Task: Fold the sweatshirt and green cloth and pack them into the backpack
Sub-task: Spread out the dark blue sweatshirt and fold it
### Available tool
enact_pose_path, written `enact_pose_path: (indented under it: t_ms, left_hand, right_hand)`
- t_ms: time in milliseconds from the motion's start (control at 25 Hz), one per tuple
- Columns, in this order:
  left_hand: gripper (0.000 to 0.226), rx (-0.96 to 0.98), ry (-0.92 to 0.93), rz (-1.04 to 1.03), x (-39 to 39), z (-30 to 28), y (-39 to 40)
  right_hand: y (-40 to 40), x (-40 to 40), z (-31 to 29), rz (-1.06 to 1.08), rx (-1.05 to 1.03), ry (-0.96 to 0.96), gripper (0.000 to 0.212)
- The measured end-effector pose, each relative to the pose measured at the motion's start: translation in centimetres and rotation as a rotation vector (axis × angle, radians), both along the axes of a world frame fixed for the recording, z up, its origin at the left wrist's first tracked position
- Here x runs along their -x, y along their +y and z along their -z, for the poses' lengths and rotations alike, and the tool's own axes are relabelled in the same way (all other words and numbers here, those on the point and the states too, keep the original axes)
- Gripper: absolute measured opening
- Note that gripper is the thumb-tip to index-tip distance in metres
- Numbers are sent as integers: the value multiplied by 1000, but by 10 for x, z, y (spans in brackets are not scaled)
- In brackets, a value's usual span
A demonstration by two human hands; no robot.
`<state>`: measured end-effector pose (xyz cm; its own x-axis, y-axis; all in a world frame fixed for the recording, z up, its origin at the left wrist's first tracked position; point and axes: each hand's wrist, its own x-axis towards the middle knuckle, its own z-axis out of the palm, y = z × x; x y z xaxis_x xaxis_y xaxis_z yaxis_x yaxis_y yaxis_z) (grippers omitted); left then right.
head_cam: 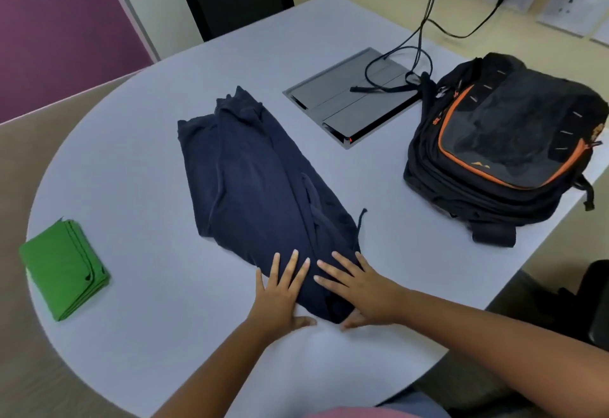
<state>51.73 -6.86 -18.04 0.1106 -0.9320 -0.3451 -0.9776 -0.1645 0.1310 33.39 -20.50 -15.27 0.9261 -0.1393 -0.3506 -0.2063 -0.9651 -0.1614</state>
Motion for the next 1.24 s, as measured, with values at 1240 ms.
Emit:
enact_pose_path:
  t_ms: [1240]
  left_hand:
    - [113,-27,135,-110,-5,-24,11]
  right_hand:
    - [-32,15,6,316,-71,-470,57]
